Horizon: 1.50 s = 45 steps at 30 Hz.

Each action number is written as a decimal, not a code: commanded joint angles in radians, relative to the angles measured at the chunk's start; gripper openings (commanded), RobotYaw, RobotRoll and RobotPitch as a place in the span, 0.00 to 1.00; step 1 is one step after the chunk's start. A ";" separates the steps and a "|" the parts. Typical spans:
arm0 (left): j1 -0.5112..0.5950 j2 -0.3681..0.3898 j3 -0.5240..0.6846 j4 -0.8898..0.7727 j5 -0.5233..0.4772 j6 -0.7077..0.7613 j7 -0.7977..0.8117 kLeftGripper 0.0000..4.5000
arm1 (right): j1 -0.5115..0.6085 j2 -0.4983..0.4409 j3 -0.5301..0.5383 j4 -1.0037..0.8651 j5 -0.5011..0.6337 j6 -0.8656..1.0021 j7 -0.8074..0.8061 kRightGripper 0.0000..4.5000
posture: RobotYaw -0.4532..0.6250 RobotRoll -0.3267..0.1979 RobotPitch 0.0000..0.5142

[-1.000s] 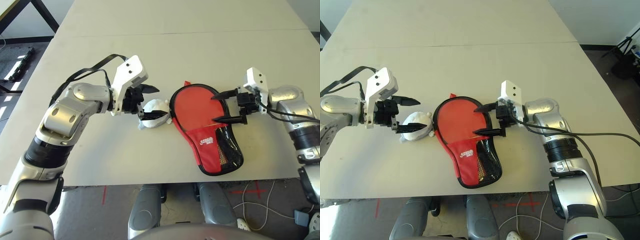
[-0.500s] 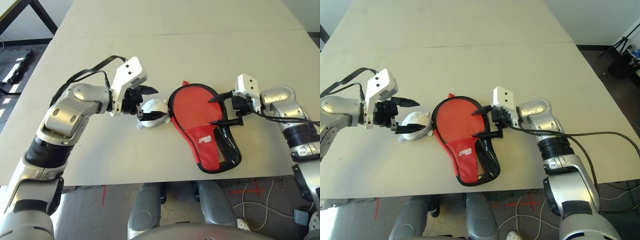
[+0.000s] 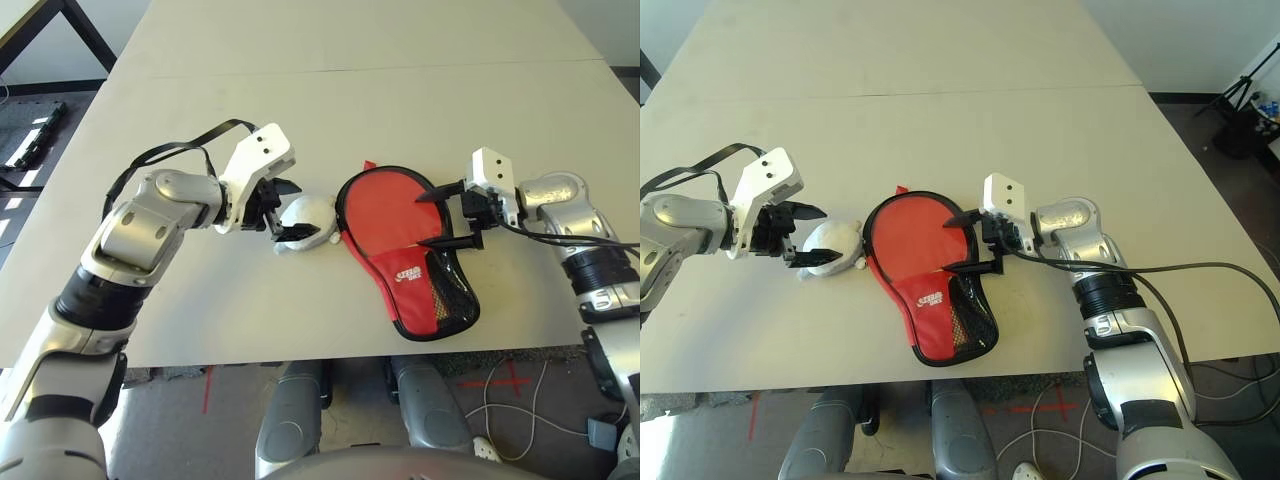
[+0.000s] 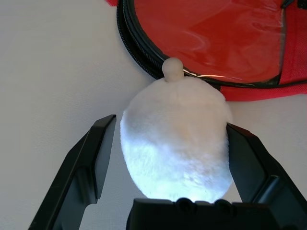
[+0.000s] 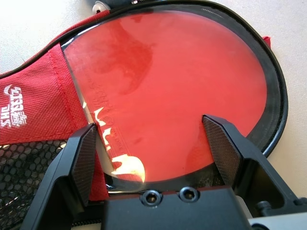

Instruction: Store the ping-pong paddle in its case and zip it.

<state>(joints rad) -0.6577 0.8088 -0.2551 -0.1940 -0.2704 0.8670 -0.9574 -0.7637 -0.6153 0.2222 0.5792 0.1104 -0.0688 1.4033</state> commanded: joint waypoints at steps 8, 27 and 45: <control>-0.024 0.000 -0.027 0.003 -0.004 0.072 -0.028 0.39 | 0.058 -0.001 0.037 0.015 -0.066 0.017 -0.044 1.00 | 0.34 0.62 0.49; -0.245 -0.121 -0.046 0.325 0.196 -0.143 0.099 0.00 | 0.086 0.000 0.044 -0.024 -0.071 0.042 -0.059 1.00 | 0.34 0.62 0.48; -0.733 -0.570 -0.013 1.224 0.375 -0.692 0.313 0.00 | 0.109 -0.003 0.048 -0.071 -0.072 0.073 -0.070 1.00 | 0.31 0.62 0.48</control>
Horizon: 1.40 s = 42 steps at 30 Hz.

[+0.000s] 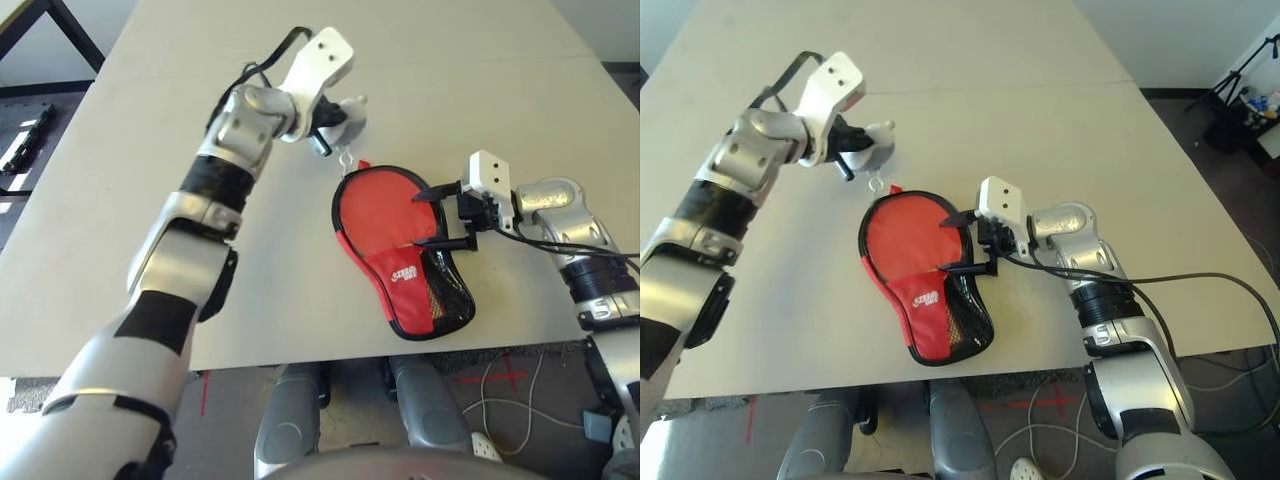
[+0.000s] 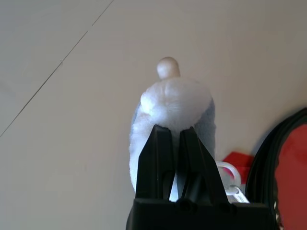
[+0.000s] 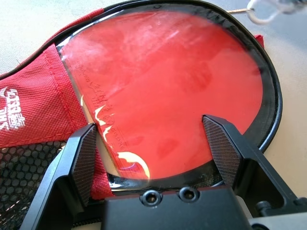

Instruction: Store the ping-pong paddle in its case and zip it.

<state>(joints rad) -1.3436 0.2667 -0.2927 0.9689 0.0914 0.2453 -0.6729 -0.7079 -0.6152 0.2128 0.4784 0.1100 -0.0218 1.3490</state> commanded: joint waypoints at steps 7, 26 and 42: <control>-0.139 -0.196 0.053 0.183 0.018 -0.168 0.062 0.00 | 0.065 -0.004 0.060 0.016 -0.072 0.036 -0.025 1.00 | 0.30 0.62 0.48; -0.165 -0.304 0.135 0.117 -0.030 -0.128 -0.059 0.44 | 0.084 0.007 0.067 -0.001 -0.069 0.050 -0.048 1.00 | 0.30 0.62 0.49; 0.130 0.045 0.113 -0.438 -0.065 0.076 -0.280 1.00 | 0.121 0.017 0.061 -0.027 -0.066 0.060 -0.072 1.00 | 0.31 0.62 0.42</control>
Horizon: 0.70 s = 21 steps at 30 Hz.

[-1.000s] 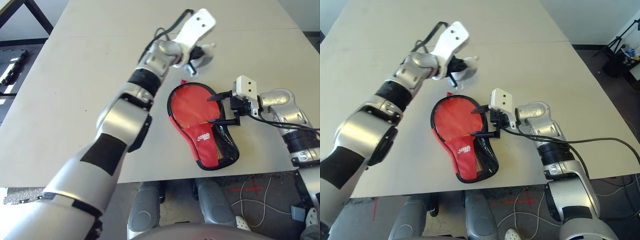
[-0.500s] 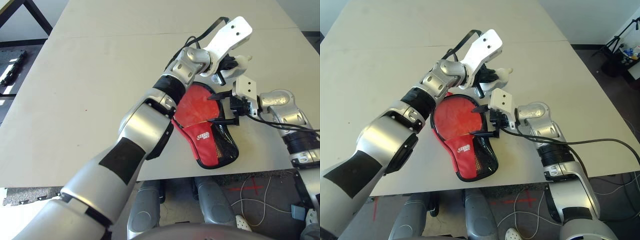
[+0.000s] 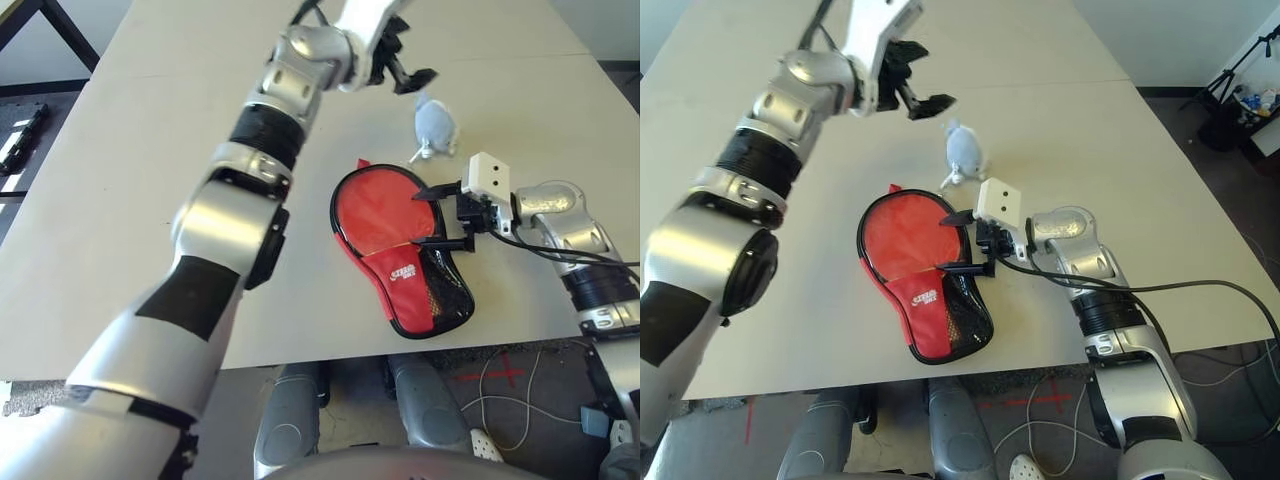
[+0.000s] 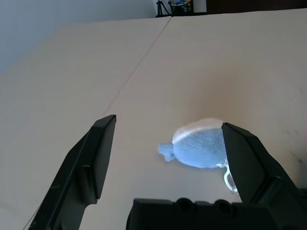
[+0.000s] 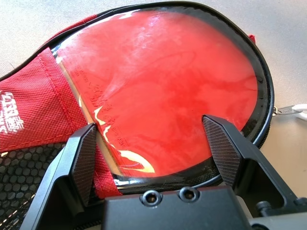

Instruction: Store the ping-pong paddle in its case and zip it.

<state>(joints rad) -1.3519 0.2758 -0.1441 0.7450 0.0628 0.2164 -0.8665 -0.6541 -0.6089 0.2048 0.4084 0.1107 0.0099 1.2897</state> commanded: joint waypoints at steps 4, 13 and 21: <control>0.339 0.105 -0.042 -0.523 -0.112 0.255 -0.164 1.00 | 0.079 0.016 0.064 0.032 -0.065 0.037 -0.026 1.00 | 0.31 0.62 0.41; 0.609 0.253 -0.090 -0.866 -0.204 0.433 -0.236 1.00 | 0.090 0.023 0.066 0.020 -0.063 0.051 -0.041 1.00 | 0.32 0.62 0.38; 0.651 0.231 -0.156 -0.903 -0.221 0.470 -0.193 1.00 | 0.100 0.023 0.063 -0.001 -0.059 0.067 -0.042 1.00 | 0.32 0.62 0.39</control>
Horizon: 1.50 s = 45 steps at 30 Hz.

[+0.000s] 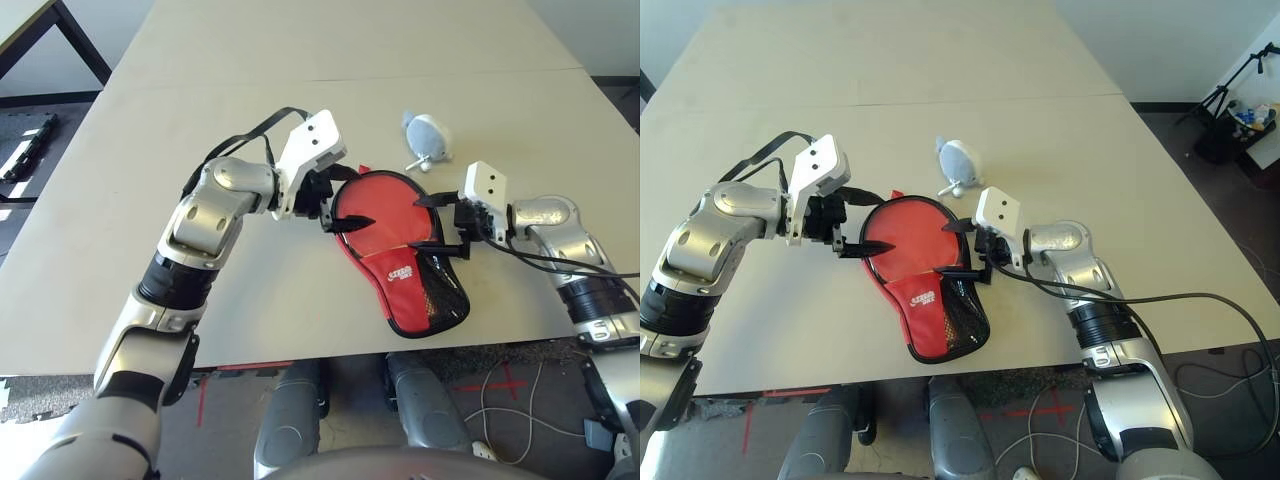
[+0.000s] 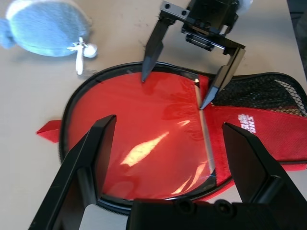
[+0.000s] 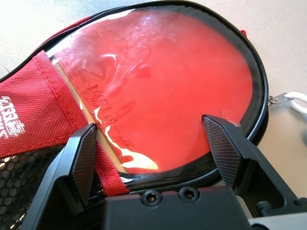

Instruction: Store the ping-pong paddle in its case and zip it.

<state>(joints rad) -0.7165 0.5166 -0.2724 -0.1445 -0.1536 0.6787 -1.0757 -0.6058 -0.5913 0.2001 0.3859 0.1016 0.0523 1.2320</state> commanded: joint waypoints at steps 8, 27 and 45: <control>0.017 -0.056 -0.103 0.089 0.025 -0.017 0.062 1.00 | 0.066 -0.020 0.011 -0.068 0.038 0.076 0.059 1.00 | 0.32 0.62 0.40; 0.053 -0.063 -0.157 0.209 0.092 -0.063 0.107 1.00 | -0.124 -0.093 -0.193 0.029 0.166 0.128 -0.016 1.00 | 0.30 0.62 0.38; 0.060 -0.069 -0.166 0.180 0.084 -0.021 0.103 1.00 | -0.467 0.027 -0.157 0.679 -0.065 -0.142 -0.303 1.00 | 0.31 0.62 0.39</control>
<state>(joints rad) -0.6856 0.4478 -0.4076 0.0262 -0.0782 0.6352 -0.9683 -1.0601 -0.5708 0.0244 1.0267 0.0639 -0.0809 0.9380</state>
